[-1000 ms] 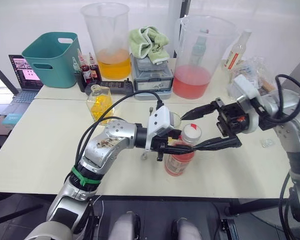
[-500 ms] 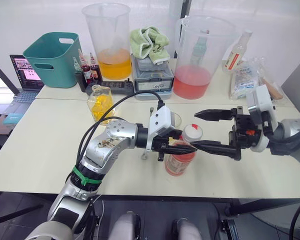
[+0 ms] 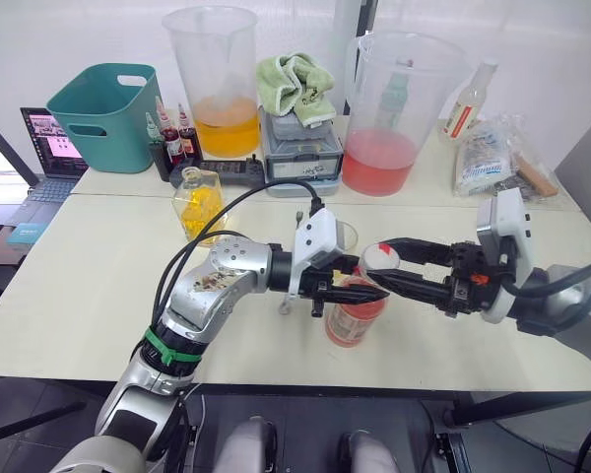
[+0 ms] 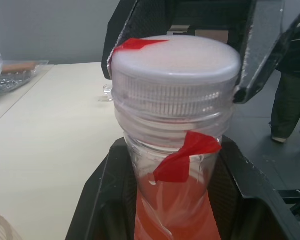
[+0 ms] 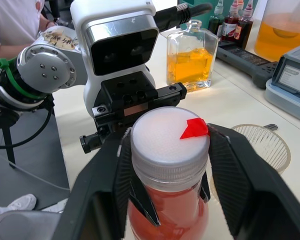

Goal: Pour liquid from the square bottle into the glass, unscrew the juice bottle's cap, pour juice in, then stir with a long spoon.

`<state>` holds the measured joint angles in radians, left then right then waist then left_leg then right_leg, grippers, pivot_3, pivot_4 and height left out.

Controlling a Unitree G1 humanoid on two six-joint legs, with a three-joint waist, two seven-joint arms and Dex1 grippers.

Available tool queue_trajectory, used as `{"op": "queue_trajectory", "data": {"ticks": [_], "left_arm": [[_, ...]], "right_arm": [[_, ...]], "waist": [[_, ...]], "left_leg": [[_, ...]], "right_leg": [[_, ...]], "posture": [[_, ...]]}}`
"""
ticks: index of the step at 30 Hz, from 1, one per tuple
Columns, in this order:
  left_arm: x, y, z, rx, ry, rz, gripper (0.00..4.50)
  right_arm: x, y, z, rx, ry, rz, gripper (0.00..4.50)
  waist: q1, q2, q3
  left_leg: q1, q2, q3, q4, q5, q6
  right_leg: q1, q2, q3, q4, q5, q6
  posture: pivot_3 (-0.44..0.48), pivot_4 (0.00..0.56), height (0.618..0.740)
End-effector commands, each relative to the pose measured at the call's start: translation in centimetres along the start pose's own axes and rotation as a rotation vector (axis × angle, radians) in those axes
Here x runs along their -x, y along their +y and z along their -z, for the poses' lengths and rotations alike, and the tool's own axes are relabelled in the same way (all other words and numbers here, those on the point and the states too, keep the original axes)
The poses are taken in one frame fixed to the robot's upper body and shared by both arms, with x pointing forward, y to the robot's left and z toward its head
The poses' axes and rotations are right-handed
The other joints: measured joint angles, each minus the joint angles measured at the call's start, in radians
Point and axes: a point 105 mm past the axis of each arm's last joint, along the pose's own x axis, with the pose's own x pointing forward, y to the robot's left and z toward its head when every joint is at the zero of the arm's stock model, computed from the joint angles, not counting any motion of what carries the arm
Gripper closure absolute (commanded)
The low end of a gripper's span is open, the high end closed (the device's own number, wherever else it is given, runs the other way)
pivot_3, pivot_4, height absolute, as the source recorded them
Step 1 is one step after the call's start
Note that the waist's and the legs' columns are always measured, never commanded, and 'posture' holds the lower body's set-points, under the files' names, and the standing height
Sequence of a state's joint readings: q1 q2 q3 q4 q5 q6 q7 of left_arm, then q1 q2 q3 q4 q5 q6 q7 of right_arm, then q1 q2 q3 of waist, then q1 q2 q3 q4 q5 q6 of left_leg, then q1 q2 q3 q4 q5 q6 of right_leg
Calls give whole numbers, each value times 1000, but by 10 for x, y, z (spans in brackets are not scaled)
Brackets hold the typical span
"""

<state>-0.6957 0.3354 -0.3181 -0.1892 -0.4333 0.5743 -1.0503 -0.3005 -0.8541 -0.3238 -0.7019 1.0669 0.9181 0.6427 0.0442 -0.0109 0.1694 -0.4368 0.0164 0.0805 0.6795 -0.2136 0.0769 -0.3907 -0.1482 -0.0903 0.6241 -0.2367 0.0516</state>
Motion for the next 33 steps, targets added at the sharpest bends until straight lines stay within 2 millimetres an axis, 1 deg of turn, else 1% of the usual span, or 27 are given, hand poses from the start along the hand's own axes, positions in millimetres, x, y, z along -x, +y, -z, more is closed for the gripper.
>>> {"op": "queue_trajectory", "data": {"ticks": [1, 4, 5, 8, 14, 18, 20, 23, 25, 28, 33], "left_arm": [[-6, -10, 13, 50, 36, 46, 2987], [-4, -8, 12, 41, 39, 27, 2987], [-3, -7, 12, 41, 40, 22, 2987], [-3, -8, 12, 41, 40, 20, 2987], [-1, -10, 12, 38, 47, 17, 2987], [-1, -10, 12, 44, 45, 10, 2987], [-1, -10, 12, 51, 41, 4, 2987], [-2, -10, 12, 57, 38, 2, 2987], [-3, -10, 12, 61, 35, 6, 2987], [-5, -10, 12, 65, 31, 14, 2987], [-8, -11, 12, 71, 24, 34, 2987]], "right_arm": [[-2, 1, -7, 33, -30, -35, 2797], [-5, 8, -3, 74, 6, -198, 2797], [-8, 8, 0, 114, 27, -277, 2797], [-14, -4, 5, 208, 82, -444, 2797], [-24, -24, -1, 314, 155, -697, 2797], [-34, -35, -11, 332, 167, -738, 2797], [-34, -37, -16, 317, 173, -742, 1757], [-30, -38, -23, 297, 169, -738, 732], [-22, -38, -29, 281, 148, -720, 51], [-12, -34, -35, 253, 111, -677, 21], [-1, -21, -39, 192, 28, -515, 21]], "waist": [[-1, 0, 0], [-5, 0, 0], [-7, 0, 0], [-11, 0, 0], [-23, 0, 0], [-30, 0, 0], [-31, 0, 0], [-27, 0, 0], [-20, 0, 0], [-13, 0, 0], [-2, 0, 0]], "left_leg": [[0, 0, 0, 0, 0, 0], [0, 0, 0, 0, 0, 0], [0, 0, 0, 0, 0, 0], [1, 0, 0, 0, 0, 0], [3, 0, 0, 0, 0, 0], [4, 0, 1, -1, 0, -1], [5, 1, 1, -1, 0, -1], [5, 0, 1, -1, 0, -1], [4, 0, 1, -1, 0, -1], [4, 0, 1, -1, 0, 0], [3, 0, 1, -1, 0, -1]], "right_leg": [[0, 0, 0, 0, 0, 0], [0, 0, 0, 0, 0, 0], [0, 0, 0, 0, 0, 0], [0, 1, 1, 0, -1, 0], [1, 1, 1, 1, -2, 0], [1, 1, 1, 2, -2, 0], [2, 1, 1, 2, -2, -1], [2, 0, 1, 3, -2, -1], [2, 0, 1, 3, -2, -1], [2, -1, 1, 2, -1, 0], [2, -1, 0, 2, -1, -1]], "posture": [[0, 150, 736], [0, 150, 736], [0, 150, 736], [0, 150, 736], [0, 150, 736], [0, 150, 736], [0, 150, 736], [0, 150, 736], [0, 150, 736], [0, 150, 736], [0, 150, 736]]}}
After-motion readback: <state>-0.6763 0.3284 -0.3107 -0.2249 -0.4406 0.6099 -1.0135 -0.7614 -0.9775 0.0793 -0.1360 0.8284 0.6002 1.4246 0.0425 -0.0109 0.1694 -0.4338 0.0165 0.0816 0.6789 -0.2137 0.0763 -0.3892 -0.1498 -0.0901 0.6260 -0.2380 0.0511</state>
